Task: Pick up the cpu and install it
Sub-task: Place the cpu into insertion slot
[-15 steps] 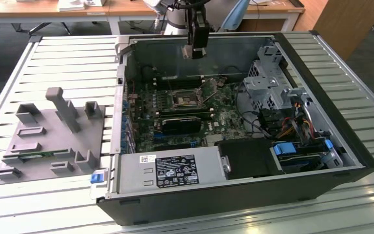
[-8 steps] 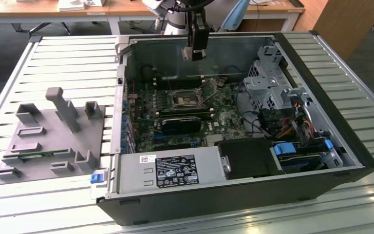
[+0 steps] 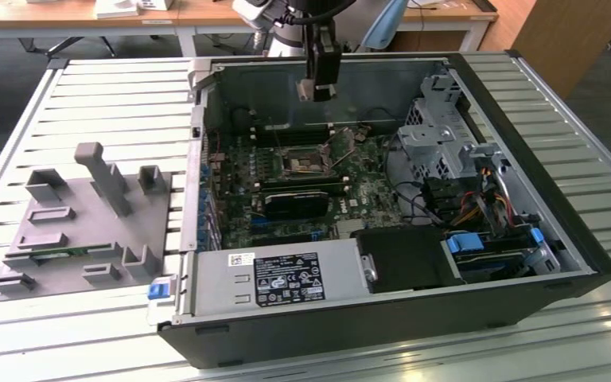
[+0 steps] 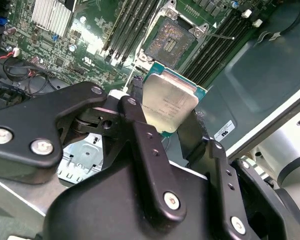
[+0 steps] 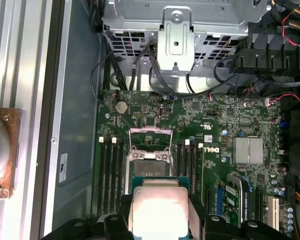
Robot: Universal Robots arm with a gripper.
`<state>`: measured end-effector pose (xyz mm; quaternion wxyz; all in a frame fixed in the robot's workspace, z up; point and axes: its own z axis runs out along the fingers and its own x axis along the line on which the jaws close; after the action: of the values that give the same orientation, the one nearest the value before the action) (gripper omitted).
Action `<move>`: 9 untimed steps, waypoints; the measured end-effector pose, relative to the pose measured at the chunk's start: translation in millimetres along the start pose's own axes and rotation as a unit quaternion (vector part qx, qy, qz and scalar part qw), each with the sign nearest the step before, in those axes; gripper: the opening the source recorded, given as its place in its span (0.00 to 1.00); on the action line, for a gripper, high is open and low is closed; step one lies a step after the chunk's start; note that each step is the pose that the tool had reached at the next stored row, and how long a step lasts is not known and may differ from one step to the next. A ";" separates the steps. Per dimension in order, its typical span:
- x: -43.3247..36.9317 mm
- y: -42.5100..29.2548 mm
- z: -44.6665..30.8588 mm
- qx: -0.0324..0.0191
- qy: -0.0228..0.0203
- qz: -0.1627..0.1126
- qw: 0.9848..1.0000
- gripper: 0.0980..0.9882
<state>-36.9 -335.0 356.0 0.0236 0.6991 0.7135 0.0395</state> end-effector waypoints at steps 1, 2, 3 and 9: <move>0.0 -0.1 0.8 0.000 0.000 0.000 1.000 0.48; 0.0 -0.2 1.7 0.000 0.000 0.000 1.000 0.48; -0.1 -0.3 2.6 0.000 0.000 0.000 1.000 0.48; -0.2 -1.0 11.0 0.001 0.000 0.000 1.000 0.48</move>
<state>-36.9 -335.0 345.0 0.0228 0.6992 0.7135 0.0387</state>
